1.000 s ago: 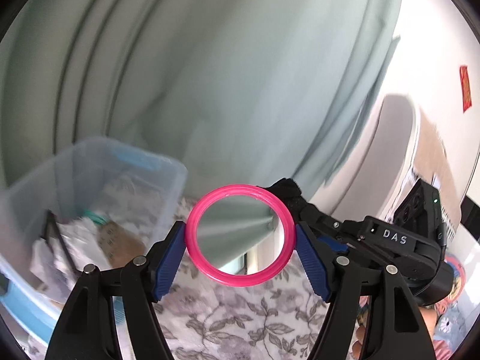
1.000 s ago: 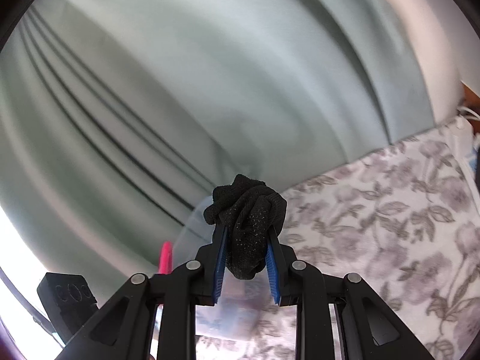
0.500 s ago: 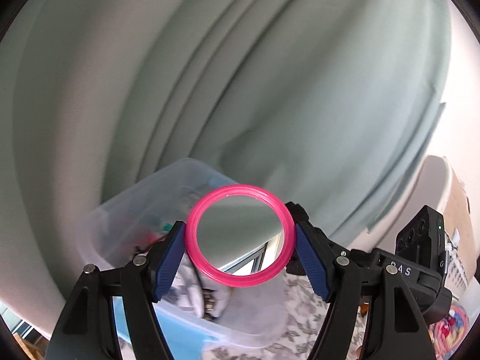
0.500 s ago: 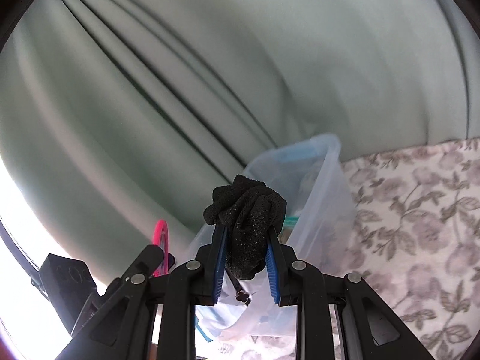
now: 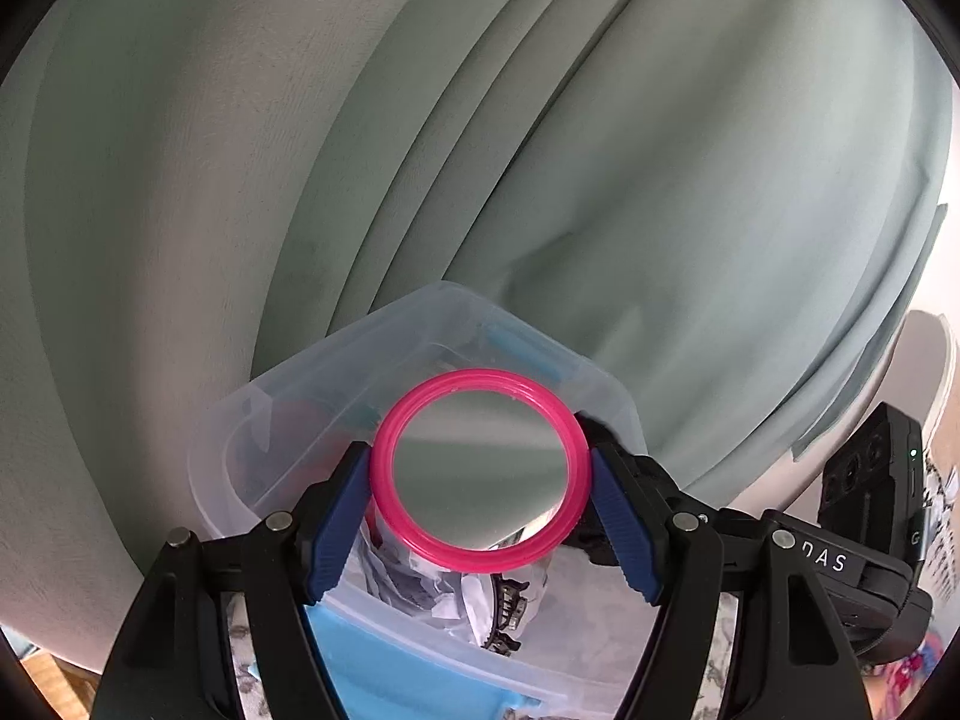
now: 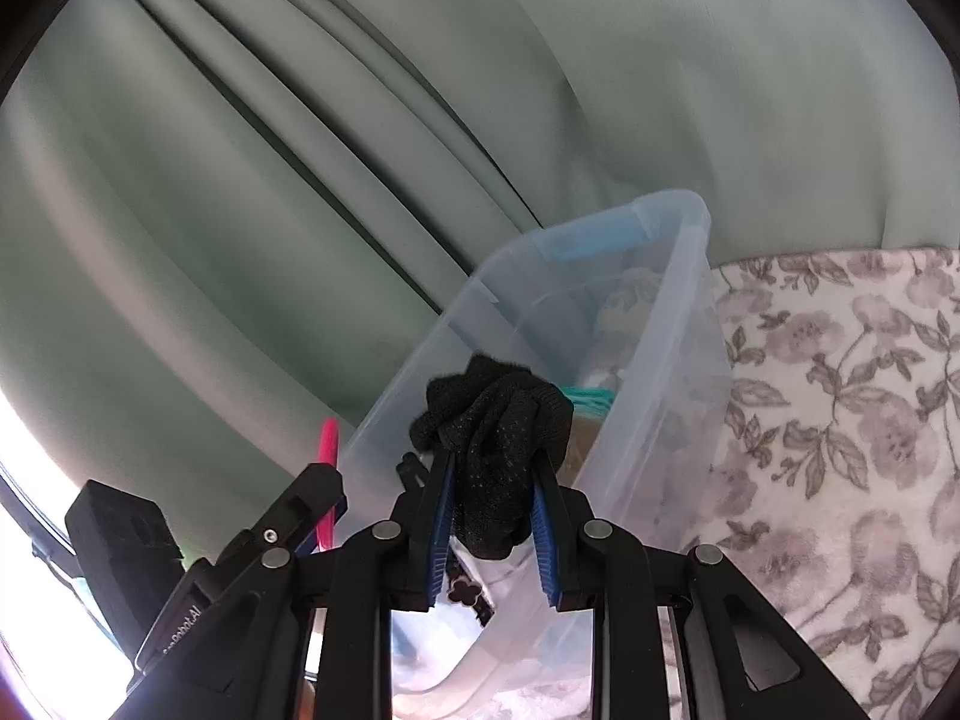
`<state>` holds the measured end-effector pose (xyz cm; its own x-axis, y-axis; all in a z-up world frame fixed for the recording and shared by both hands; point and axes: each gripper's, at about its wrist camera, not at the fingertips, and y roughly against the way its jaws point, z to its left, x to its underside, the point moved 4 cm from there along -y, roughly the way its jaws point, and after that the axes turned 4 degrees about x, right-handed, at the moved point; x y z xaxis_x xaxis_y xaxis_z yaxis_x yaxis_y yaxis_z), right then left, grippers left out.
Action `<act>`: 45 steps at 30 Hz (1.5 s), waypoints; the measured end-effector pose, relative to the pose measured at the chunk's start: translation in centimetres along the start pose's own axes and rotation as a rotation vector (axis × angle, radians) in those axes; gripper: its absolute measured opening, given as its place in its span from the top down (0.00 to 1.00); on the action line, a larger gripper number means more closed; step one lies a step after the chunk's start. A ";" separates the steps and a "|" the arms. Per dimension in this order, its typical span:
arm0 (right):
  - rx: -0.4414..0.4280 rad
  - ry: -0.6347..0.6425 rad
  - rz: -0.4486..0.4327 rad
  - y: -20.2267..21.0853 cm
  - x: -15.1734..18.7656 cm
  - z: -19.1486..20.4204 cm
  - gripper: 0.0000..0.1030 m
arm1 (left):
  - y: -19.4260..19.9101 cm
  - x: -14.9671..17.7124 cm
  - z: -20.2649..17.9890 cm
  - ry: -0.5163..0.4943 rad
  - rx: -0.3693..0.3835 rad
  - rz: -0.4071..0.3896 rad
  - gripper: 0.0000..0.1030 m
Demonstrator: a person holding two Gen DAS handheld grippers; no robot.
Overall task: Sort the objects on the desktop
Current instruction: 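Lift the mirror with the left tool while the right tool lifts the bun over the bin, then open the left tool to drop the mirror while the right tool drops the bun into the bin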
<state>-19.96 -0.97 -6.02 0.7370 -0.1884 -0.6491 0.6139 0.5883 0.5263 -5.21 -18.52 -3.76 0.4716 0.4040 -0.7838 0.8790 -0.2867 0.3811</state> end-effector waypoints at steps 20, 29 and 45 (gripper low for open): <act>0.024 0.068 -0.012 -0.6 -0.1 0.1 0.68 | -2.3 -0.6 -0.5 -0.067 -0.063 0.032 0.28; 0.022 0.120 -0.014 0.0 0.1 1.1 0.53 | -1.8 -0.3 -1.0 -0.071 -0.058 0.046 0.28; 0.128 0.202 -0.043 1.9 0.0 2.2 0.44 | -1.6 -0.4 -0.9 -0.056 -0.055 0.091 0.27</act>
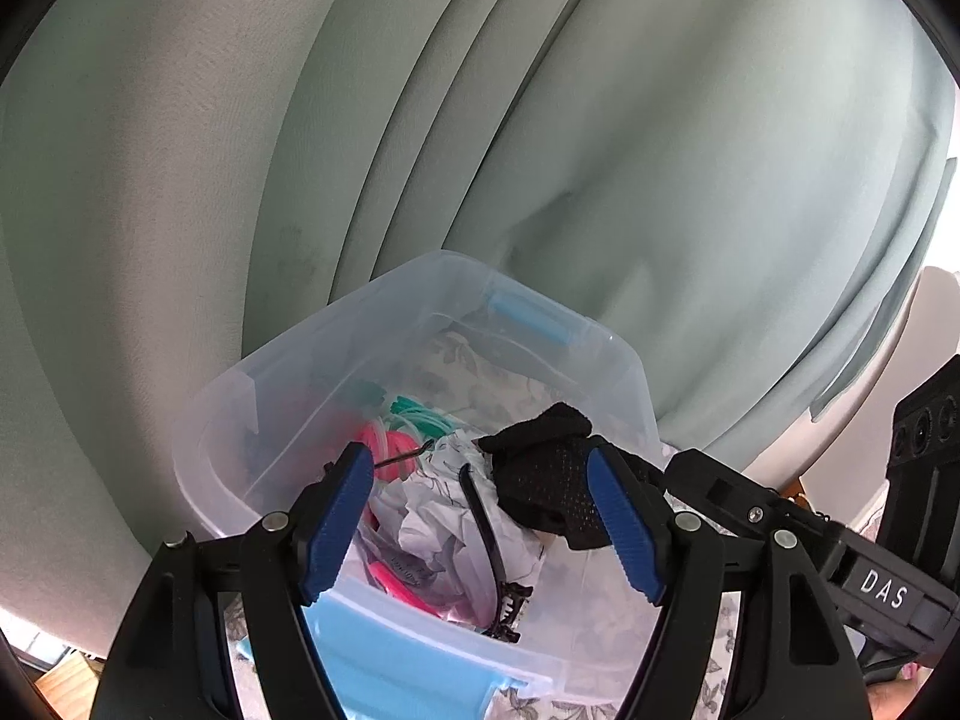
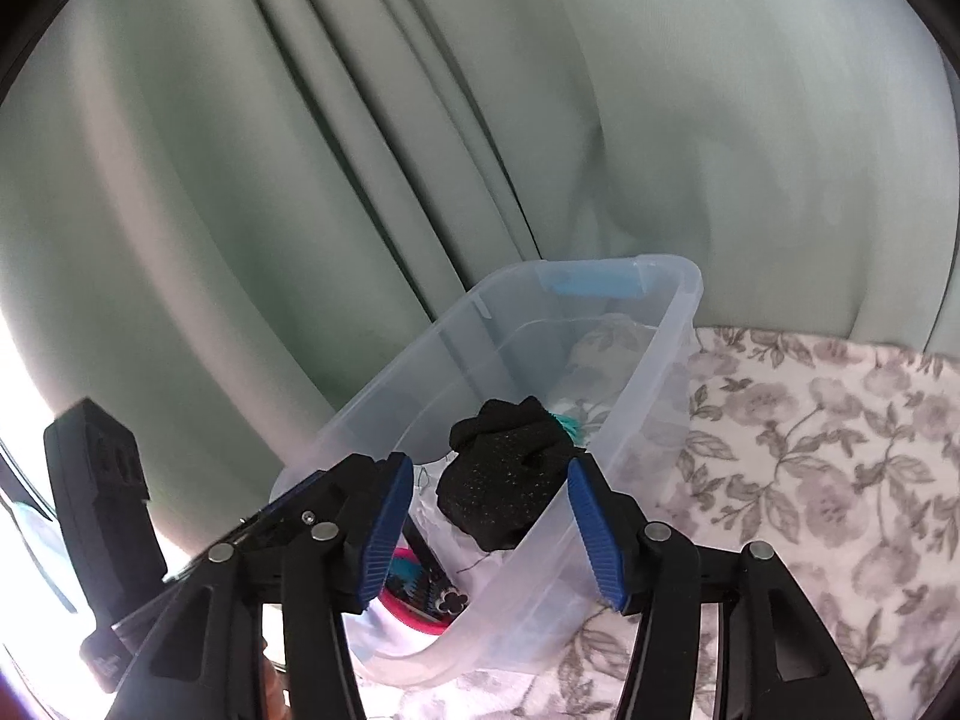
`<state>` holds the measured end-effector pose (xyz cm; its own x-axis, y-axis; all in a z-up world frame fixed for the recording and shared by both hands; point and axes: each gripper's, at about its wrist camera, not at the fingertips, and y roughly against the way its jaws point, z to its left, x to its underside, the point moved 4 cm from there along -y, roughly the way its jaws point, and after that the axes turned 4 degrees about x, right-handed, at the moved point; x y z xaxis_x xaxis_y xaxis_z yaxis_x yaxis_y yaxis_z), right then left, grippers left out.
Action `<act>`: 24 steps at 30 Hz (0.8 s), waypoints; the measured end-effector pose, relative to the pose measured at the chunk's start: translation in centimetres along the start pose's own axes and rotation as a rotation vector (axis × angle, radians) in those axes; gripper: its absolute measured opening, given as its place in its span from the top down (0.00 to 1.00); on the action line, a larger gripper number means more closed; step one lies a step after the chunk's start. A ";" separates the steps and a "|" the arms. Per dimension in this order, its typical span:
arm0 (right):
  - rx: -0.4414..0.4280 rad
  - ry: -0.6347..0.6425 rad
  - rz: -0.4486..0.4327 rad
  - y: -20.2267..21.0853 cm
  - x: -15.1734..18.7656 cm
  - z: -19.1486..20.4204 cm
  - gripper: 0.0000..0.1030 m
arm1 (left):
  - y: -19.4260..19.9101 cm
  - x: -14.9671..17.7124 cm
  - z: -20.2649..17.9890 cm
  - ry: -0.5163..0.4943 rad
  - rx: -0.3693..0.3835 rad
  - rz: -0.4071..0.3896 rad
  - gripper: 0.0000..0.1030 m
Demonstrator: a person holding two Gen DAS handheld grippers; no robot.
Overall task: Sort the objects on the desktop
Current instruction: 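Open the left tool to drop the mirror while the right tool drops the bun into the bin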
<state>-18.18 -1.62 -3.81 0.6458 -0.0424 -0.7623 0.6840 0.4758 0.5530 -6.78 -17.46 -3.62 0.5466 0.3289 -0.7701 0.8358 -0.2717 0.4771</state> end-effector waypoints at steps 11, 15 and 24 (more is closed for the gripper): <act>0.076 0.094 0.046 0.0 0.8 2.0 0.41 | 2.9 0.5 0.7 -0.030 -0.031 0.005 0.27; 0.105 0.102 0.052 0.2 1.1 2.4 0.37 | 3.4 0.6 1.0 -0.050 -0.037 0.004 0.27; 0.139 0.172 0.052 0.2 1.6 3.7 0.25 | 3.9 0.5 1.5 -0.098 -0.107 -0.009 0.20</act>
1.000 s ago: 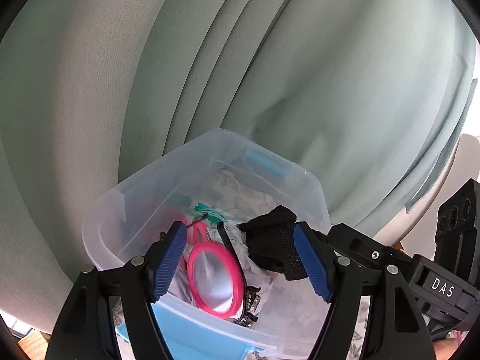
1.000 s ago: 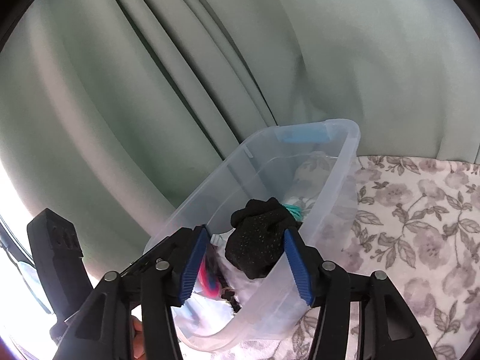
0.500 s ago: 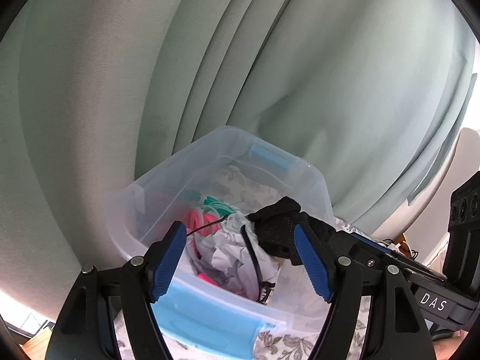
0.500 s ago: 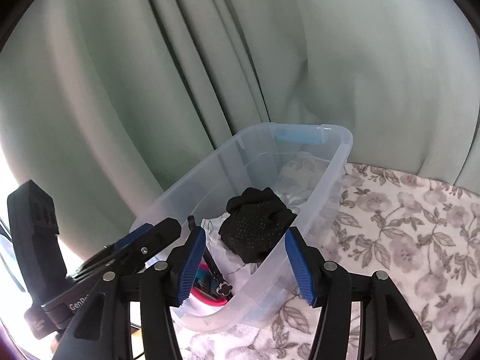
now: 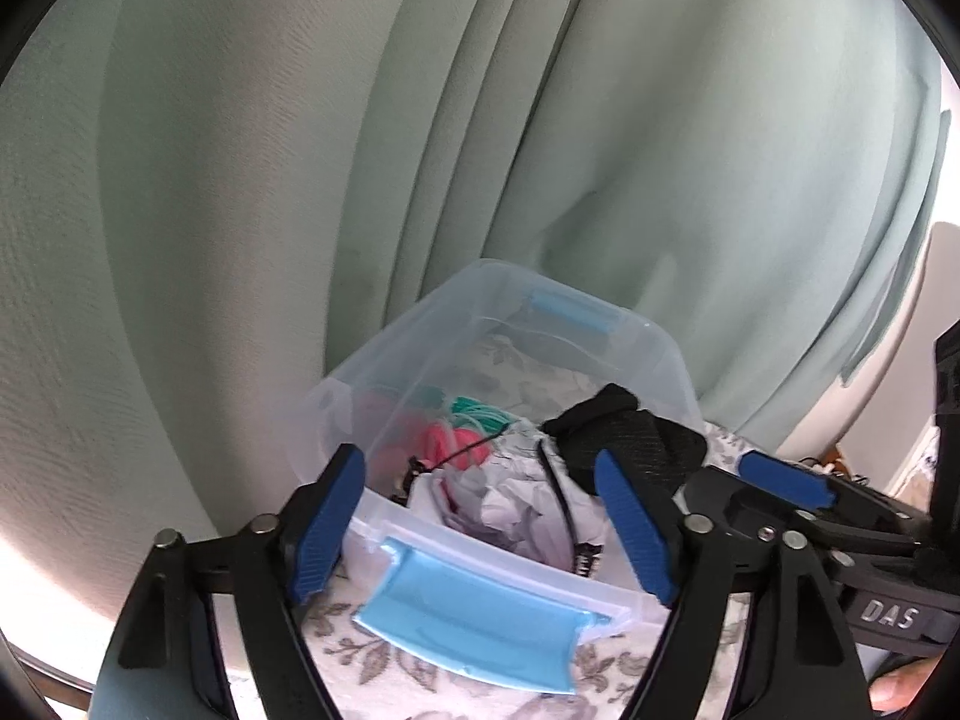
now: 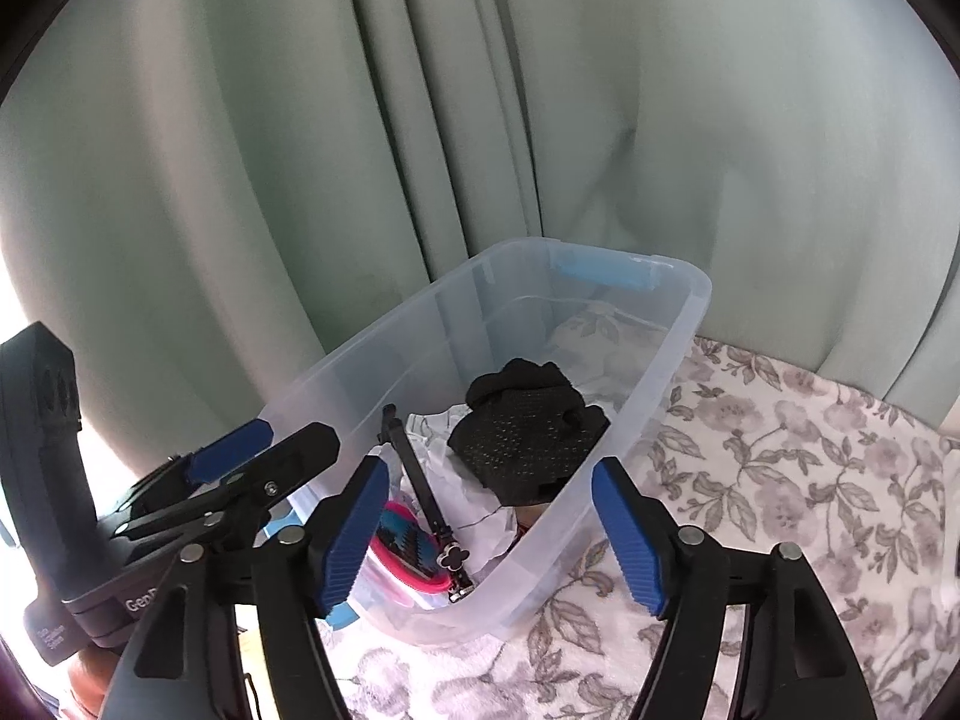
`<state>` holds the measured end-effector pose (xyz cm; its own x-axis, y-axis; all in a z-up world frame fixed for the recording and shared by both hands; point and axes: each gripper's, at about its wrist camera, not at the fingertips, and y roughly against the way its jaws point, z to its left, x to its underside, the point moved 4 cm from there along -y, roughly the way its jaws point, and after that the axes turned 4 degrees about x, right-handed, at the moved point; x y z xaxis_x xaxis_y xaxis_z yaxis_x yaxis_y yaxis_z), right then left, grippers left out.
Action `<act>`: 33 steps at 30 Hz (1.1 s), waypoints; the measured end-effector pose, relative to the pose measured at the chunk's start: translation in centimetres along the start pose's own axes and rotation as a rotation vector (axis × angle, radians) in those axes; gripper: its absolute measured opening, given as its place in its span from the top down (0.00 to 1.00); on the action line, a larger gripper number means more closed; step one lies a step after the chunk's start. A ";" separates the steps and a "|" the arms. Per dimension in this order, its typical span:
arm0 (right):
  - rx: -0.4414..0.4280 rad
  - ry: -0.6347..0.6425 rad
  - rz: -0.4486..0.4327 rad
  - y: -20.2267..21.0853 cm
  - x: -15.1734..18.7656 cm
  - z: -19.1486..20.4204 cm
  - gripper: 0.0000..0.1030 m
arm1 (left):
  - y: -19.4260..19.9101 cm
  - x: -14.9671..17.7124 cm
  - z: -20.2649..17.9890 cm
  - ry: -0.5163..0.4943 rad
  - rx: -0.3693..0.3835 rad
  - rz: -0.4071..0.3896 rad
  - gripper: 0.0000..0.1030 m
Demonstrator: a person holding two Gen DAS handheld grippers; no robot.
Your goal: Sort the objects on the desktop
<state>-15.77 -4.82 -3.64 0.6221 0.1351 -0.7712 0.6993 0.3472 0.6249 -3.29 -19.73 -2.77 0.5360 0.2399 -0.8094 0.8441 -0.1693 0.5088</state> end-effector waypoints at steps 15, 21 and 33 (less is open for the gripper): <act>0.048 0.022 -0.008 0.1 0.3 0.2 0.00 | 0.4 0.3 0.2 -0.038 -0.029 0.001 0.18; 0.054 0.023 -0.003 0.0 0.3 0.3 0.00 | 0.6 0.4 0.2 -0.042 -0.033 0.000 0.18; 0.064 0.025 0.004 -0.1 0.5 0.6 0.00 | 0.6 0.4 0.4 -0.041 -0.049 -0.003 0.18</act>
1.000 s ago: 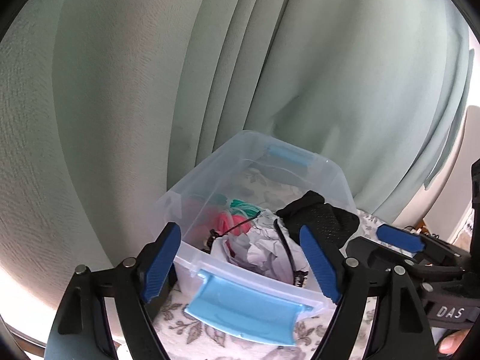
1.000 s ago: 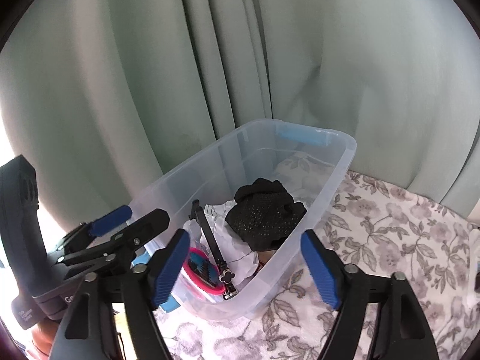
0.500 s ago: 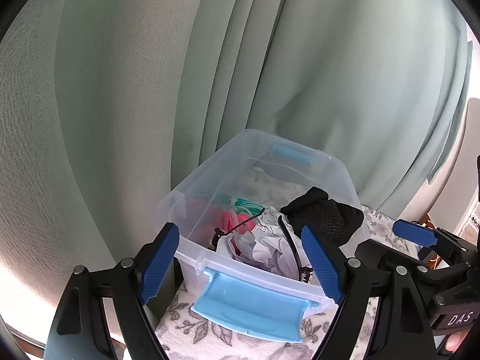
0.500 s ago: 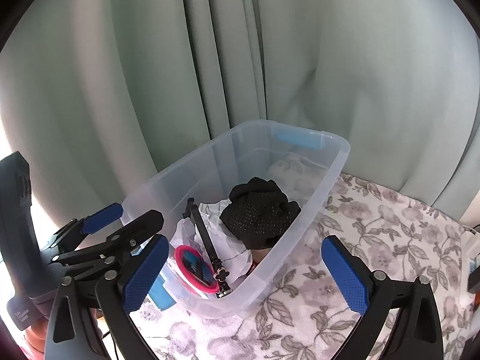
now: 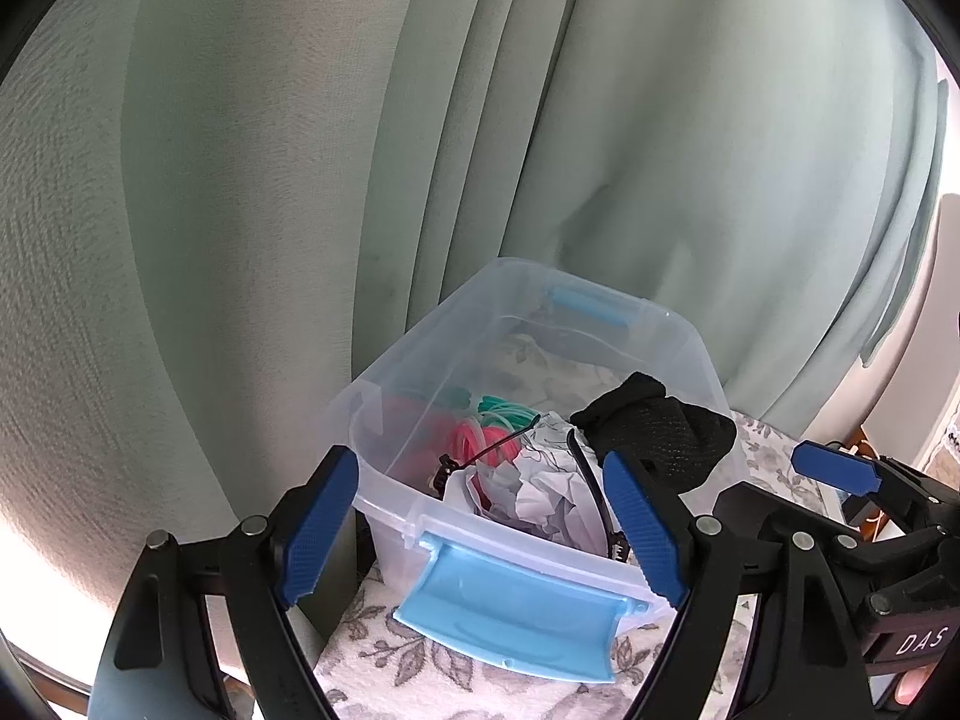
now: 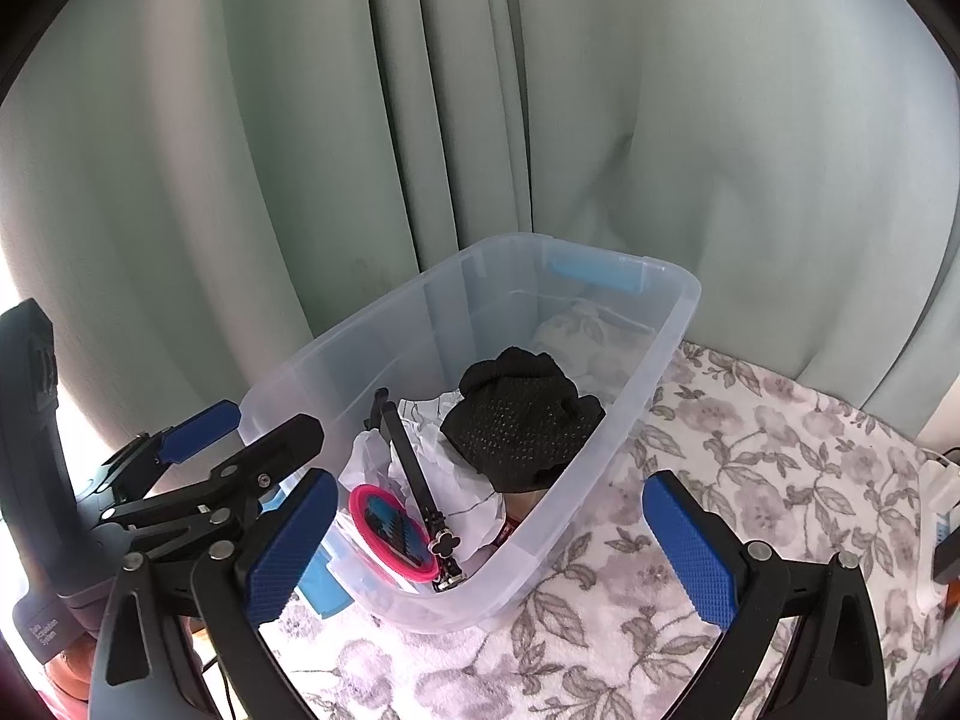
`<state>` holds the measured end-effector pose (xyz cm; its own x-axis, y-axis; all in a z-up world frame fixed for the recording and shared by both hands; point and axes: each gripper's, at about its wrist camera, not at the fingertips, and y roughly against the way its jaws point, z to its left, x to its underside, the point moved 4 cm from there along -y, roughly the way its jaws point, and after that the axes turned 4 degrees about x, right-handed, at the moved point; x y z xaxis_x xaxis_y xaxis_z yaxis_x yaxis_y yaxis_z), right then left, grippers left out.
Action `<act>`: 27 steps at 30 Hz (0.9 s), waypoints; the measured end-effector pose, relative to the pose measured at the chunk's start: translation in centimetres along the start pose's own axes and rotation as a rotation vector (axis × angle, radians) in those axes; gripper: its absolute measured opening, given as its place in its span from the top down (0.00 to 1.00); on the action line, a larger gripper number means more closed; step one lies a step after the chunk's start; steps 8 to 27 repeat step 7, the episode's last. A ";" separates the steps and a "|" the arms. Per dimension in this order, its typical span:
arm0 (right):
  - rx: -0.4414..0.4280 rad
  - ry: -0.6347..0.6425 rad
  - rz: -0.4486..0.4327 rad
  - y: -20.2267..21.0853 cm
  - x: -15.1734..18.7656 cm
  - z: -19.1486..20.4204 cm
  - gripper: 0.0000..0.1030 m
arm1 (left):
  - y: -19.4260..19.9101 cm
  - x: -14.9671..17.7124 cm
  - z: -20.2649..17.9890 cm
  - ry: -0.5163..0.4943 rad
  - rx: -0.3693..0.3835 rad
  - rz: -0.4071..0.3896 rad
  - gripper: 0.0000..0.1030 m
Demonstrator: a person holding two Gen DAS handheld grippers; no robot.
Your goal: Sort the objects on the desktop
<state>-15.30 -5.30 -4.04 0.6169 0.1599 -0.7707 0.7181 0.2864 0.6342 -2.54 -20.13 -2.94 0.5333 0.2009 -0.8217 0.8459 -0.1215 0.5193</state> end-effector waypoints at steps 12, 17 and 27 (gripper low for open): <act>-0.002 -0.001 0.002 -0.1 0.1 0.0 0.00 | 0.0 0.0 0.0 -0.006 0.004 -0.002 0.18; -0.002 -0.001 0.002 -0.1 0.1 0.0 0.00 | 0.0 0.0 0.0 -0.006 0.004 -0.002 0.18; -0.002 -0.001 0.002 -0.1 0.1 0.0 0.00 | 0.0 0.0 0.0 -0.006 0.004 -0.002 0.18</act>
